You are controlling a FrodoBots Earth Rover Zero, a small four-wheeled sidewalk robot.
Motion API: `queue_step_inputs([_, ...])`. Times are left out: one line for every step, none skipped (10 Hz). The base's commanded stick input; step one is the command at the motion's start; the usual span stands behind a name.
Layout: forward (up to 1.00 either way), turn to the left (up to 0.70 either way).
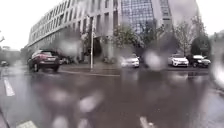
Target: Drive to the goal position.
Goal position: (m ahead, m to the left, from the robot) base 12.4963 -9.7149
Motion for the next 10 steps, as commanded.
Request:
queue_step_inputs([0.00,-0.45])
queue_step_inputs([0.00,-0.45])
queue_step_inputs([0.00,-0.45])
queue_step_inputs([0.00,-0.45])
queue_step_inputs([0.00,-0.45])
queue_step_inputs([0.00,-0.45])
queue_step_inputs([0.00,-0.45])
queue_step_inputs([0.00,-0.45])
queue_step_inputs([0.00,-0.45])
queue_step_inputs([0.00,-0.45])
